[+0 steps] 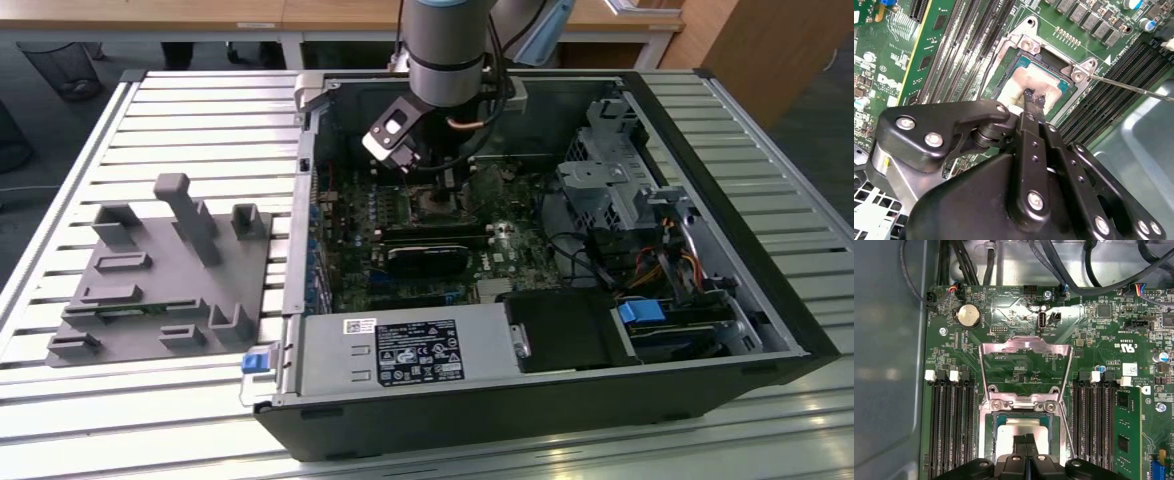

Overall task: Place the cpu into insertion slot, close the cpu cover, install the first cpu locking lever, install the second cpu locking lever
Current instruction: 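Place the cpu into insertion slot, then close the cpu cover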

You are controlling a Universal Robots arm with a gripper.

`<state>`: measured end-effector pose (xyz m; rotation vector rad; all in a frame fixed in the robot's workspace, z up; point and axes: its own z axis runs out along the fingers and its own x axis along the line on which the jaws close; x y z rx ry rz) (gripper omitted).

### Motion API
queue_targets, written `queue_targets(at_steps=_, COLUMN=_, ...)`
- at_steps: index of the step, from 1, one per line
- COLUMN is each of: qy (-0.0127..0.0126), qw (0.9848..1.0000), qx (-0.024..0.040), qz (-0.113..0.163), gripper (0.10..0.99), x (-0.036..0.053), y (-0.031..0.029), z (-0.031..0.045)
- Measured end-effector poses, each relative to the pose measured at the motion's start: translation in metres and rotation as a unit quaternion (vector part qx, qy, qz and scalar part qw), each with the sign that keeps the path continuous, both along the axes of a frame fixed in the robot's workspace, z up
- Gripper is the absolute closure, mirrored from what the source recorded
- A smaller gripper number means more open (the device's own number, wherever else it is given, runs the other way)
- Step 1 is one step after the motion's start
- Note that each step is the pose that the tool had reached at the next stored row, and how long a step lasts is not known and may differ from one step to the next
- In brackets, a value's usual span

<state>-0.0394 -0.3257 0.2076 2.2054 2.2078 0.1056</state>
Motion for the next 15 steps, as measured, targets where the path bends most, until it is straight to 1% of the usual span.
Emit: queue_targets(at_steps=15, qy=0.0001, qw=1.0, qx=0.0001, qz=0.0, gripper=0.98, x=0.0, y=0.0, z=0.0045)
